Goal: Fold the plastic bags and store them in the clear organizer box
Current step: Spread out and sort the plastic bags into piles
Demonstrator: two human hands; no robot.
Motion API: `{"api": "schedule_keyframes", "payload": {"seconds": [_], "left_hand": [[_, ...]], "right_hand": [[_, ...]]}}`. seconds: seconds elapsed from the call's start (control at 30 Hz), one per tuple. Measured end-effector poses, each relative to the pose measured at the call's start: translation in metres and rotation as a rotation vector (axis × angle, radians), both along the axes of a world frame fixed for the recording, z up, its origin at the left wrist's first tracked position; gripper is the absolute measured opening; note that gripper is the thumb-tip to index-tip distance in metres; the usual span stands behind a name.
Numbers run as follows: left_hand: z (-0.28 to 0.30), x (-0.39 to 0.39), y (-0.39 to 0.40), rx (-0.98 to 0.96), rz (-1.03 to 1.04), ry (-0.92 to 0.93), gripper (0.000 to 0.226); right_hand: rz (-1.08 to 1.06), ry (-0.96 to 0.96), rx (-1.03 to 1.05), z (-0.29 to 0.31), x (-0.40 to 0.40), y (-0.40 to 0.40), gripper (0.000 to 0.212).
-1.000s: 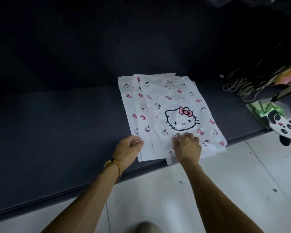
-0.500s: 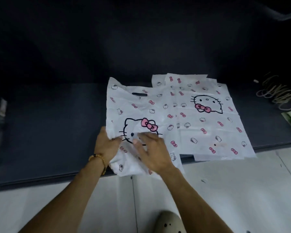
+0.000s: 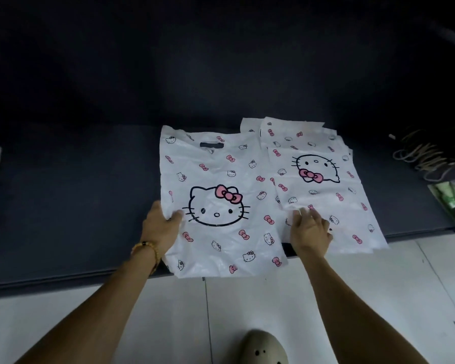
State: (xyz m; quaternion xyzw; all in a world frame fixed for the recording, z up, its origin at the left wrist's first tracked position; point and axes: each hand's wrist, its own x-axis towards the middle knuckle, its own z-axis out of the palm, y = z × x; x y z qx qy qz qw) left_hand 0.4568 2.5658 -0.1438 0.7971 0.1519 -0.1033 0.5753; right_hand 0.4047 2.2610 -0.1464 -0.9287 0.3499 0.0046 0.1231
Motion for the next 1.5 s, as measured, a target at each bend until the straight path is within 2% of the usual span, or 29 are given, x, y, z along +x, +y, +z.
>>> {"api": "schedule_keyframes", "payload": {"seconds": [0.07, 0.17, 0.3, 0.43, 0.53, 0.6, 0.63, 0.7, 0.73, 0.8, 0.83, 0.9, 0.97, 1.07, 1.13, 1.23, 1.3, 1.37, 1.43, 1.5], "left_hand": [[-0.003, -0.001, -0.001, 0.021, 0.005, -0.021, 0.017], [-0.003, -0.002, 0.000, 0.051, 0.021, -0.056, 0.013], [-0.002, -0.007, 0.012, 0.026, 0.079, -0.031, 0.016], [0.002, -0.012, 0.042, -0.047, 0.152, 0.011, 0.021], [0.010, -0.012, 0.067, -0.137, 0.241, 0.026, 0.031], [0.014, -0.016, 0.086, -0.185, 0.220, 0.063, 0.030], [0.013, -0.019, 0.094, -0.191, 0.168, 0.081, 0.024], [0.009, -0.026, 0.108, -0.139, 0.087, 0.123, 0.021], [0.007, -0.029, 0.113, -0.087, 0.079, 0.135, 0.024], [0.005, -0.030, 0.121, 0.003, 0.094, 0.122, 0.024], [0.004, -0.030, 0.124, 0.034, 0.094, 0.102, 0.022], [0.005, -0.029, 0.132, 0.078, 0.087, 0.063, 0.020], [0.005, -0.029, 0.140, 0.105, 0.069, 0.038, 0.018], [0.005, -0.025, 0.160, 0.122, 0.054, 0.002, 0.014], [0.005, -0.017, 0.178, 0.014, 0.102, -0.006, 0.014], [0.008, -0.008, 0.200, -0.127, 0.086, 0.064, 0.051], [0.006, -0.003, 0.210, -0.096, 0.042, 0.079, 0.064], [0.004, 0.001, 0.219, -0.062, 0.015, 0.085, 0.062], [0.005, 0.006, 0.225, -0.018, -0.012, 0.079, 0.061], [0.011, 0.006, 0.221, 0.124, -0.029, 0.066, 0.076]], "right_hand": [[0.014, -0.101, 0.010, 0.013, 0.002, 0.006, 0.041], [0.222, -0.356, -0.043, 0.042, 0.008, 0.036, 0.037], [0.541, -0.419, -0.001, 0.063, 0.010, 0.117, 0.034], [0.773, -0.359, 0.133, 0.052, -0.007, 0.198, 0.033], [0.945, -0.178, 0.187, 0.036, -0.017, 0.234, 0.035], [1.073, -0.060, 0.193, 0.030, -0.019, 0.250, 0.035], [1.087, -0.042, 0.260, 0.031, -0.020, 0.257, 0.036], [0.930, -0.155, 0.411, 0.038, -0.017, 0.263, 0.046], [0.815, -0.264, 0.372, 0.040, -0.011, 0.262, 0.045], [0.600, -0.388, 0.062, 0.041, 0.008, 0.249, 0.034], [0.520, -0.315, -0.044, 0.040, 0.019, 0.241, 0.036], [0.431, 0.001, 0.000, 0.036, 0.036, 0.234, 0.051], [0.471, 0.209, 0.099, 0.025, 0.046, 0.237, 0.064], [0.673, 0.220, 0.092, 0.008, 0.064, 0.264, 0.072], [0.752, 0.217, 0.101, 0.004, 0.087, 0.283, 0.074], [0.825, 0.212, 0.111, 0.006, 0.118, 0.308, 0.076], [0.815, 0.095, 0.137, 0.014, 0.124, 0.316, 0.072], [0.655, -0.175, 0.144, 0.024, 0.113, 0.306, 0.065], [0.344, -0.377, 0.129, 0.029, 0.092, 0.276, 0.063], [0.029, -0.307, 0.299, 0.031, 0.070, 0.244, 0.075]]}}
